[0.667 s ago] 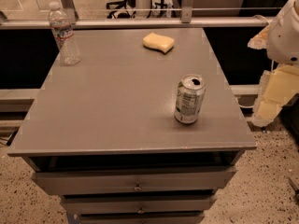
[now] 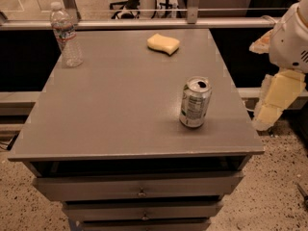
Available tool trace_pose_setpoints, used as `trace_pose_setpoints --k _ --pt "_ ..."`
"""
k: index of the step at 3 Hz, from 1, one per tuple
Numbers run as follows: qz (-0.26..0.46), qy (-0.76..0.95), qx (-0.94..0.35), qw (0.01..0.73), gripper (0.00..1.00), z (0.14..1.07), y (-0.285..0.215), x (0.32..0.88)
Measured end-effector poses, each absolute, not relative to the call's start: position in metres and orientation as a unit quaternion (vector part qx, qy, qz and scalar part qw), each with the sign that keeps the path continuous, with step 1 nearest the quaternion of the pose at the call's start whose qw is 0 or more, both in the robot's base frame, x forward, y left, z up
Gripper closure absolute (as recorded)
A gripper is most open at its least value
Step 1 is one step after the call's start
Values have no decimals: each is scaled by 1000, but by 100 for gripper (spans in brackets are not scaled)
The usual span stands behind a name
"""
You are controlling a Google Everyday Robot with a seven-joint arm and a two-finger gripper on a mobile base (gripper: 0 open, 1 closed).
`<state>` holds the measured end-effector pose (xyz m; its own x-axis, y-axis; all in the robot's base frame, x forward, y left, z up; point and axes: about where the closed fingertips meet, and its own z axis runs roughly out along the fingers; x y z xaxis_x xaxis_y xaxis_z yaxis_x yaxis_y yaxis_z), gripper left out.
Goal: Pick 7up can
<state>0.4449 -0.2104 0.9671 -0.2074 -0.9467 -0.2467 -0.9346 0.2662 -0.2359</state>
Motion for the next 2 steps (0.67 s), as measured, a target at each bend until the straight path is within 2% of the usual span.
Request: trace_pose_setpoints --k 1,2 --pt "29 767 -609 202 0 943 -193 463" --pt "111 741 -612 253 0 914 -155 486"
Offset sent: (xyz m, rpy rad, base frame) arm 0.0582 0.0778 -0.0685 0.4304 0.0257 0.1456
